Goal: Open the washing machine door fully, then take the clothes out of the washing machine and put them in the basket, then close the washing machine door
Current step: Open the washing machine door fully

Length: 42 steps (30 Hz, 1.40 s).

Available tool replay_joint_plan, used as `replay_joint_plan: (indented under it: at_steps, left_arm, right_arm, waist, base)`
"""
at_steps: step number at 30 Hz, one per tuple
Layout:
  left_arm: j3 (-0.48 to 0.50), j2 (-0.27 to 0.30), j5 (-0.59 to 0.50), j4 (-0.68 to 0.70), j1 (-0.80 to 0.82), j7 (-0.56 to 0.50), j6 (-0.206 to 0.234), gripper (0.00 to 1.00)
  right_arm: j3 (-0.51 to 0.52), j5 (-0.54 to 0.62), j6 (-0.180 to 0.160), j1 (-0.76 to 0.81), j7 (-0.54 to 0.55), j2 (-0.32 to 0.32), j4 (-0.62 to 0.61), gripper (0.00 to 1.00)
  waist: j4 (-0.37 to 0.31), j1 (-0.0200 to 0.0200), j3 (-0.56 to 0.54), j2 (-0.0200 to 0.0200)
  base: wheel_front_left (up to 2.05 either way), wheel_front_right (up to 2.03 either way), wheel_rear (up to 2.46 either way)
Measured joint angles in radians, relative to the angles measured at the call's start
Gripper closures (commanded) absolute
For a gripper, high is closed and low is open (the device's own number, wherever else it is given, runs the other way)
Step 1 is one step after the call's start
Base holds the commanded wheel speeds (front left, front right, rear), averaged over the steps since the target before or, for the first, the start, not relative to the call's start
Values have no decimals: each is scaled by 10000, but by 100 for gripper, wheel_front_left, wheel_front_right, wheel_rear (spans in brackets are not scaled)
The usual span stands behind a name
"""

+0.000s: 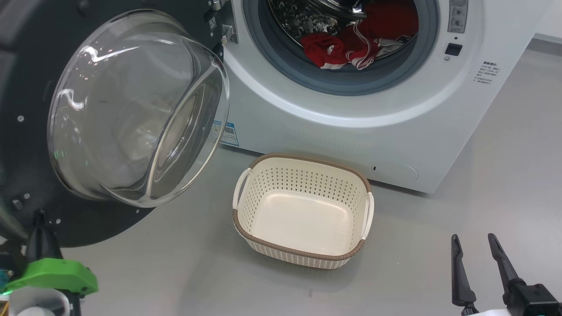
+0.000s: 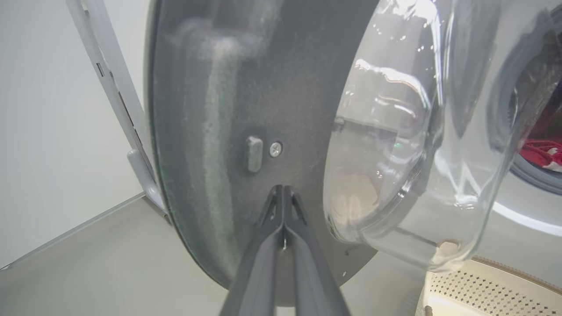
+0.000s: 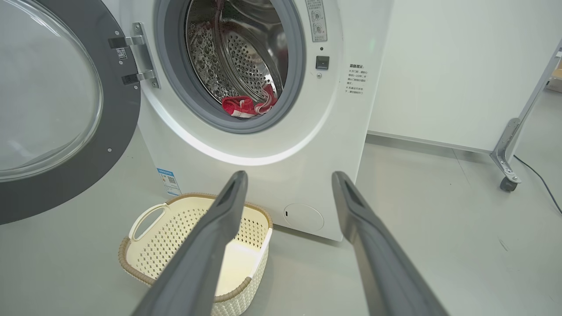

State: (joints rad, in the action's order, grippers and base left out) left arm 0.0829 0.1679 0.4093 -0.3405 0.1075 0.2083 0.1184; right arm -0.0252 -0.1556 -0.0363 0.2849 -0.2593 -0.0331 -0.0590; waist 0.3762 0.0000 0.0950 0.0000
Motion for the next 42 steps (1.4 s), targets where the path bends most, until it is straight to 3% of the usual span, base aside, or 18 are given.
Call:
replay_joint_plan:
  at_steps: [17, 29, 30, 32, 42]
  left_arm:
    - [-1294, -853, -589, 1243, -1014, 309, -272, 100]
    - [-2510, -892, -959, 2194, -1535, 320, -750, 100]
    - [-2604, -903, -959, 2245, -1542, 320, -813, 70]
    - [-2773, -928, -959, 2311, -1545, 320, -888, 0]
    - [-2978, -955, -974, 2431, -1705, 224, -895, 0]
  right_arm:
    - [-98, -2, 86, -144, 0, 0, 4, 0]
    - [-282, -2, 88, -169, 0, 2, 4, 0]
    - [-303, -8, 88, -174, 0, 2, 0, 0]
    - [-362, -15, 88, -205, 0, 0, 0, 0]
    - [-564, -25, 86, -344, 0, -2, 71, 0]
  waist:
    - [-167, 0, -7, 0]
    - [-477, 0, -112, 0]
    - [-532, 0, -112, 0]
    - [-652, 0, -105, 0]
    - [-1405, 0, -129, 0]
  base:
    - [0, 0, 0]
    - [0, 0, 0]
    - [0, 0, 0]
    - [0, 0, 0]
    - [0, 0, 0]
